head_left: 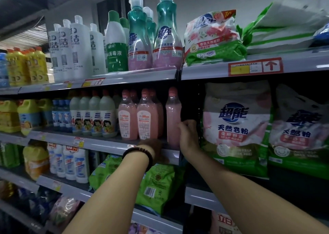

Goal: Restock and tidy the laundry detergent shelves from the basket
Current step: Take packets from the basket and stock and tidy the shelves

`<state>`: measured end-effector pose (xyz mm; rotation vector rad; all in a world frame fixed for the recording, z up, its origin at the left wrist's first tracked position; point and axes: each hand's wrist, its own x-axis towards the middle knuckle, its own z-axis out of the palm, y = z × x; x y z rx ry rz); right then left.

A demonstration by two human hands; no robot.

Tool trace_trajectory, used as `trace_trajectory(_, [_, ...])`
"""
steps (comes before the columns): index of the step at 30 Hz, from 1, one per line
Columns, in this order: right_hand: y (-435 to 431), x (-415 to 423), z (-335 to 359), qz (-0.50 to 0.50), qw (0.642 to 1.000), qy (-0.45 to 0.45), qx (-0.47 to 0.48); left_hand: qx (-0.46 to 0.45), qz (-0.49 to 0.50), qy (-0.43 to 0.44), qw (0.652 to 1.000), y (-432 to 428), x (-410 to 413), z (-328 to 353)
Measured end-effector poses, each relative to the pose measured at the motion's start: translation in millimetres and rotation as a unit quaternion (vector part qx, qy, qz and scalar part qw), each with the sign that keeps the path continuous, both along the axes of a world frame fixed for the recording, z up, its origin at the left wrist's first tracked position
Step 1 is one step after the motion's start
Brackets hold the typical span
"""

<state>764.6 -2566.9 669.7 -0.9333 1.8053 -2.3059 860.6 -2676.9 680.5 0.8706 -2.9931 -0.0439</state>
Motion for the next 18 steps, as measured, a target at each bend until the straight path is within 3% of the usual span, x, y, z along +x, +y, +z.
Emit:
trace_trajectory(5, [-2.5,-8.2,-1.1,0.052,0.998,0.005,0.019,0.018,-0.003,0.024,1.0,2.8,5.2,1.6])
trace_trajectory(18, [-6.1,1.5,-8.8,-0.066,0.991,0.106,0.053,0.029,-0.026,0.042,0.998,18.2,20.7,7.4])
